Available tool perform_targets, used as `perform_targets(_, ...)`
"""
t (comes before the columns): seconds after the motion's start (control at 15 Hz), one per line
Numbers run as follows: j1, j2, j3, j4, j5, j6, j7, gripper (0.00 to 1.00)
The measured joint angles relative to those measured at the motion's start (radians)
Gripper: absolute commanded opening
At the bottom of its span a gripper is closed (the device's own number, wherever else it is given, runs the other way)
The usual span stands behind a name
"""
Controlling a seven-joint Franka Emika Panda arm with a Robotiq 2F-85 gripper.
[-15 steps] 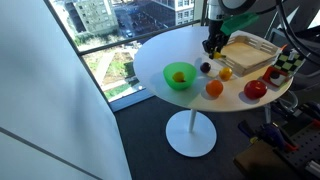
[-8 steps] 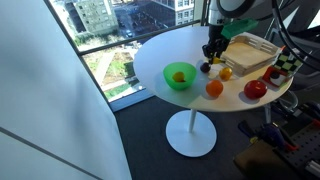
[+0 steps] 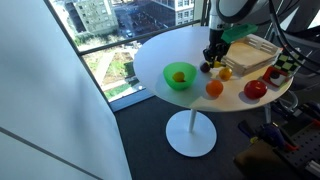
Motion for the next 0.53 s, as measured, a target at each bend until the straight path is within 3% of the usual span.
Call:
perform_targets(0.07,0.000,0.000,0.000,-0.001,0.000,0.000,0.000,0.54)
perform_targets(0.13,0.000,0.001,0.000,-0.002,0.000,0.000,0.000,0.56)
perform_targets(0.2,0.000,0.001,0.000,-0.003,0.000,0.000,0.000,0.70)
perform_targets(0.4,0.000,0.001,-0.001,-0.005,0.000,0.000,0.000,0.94)
perform_targets(0.53,0.000,0.001,-0.001,-0.005,0.000,0.000,0.000,1.00)
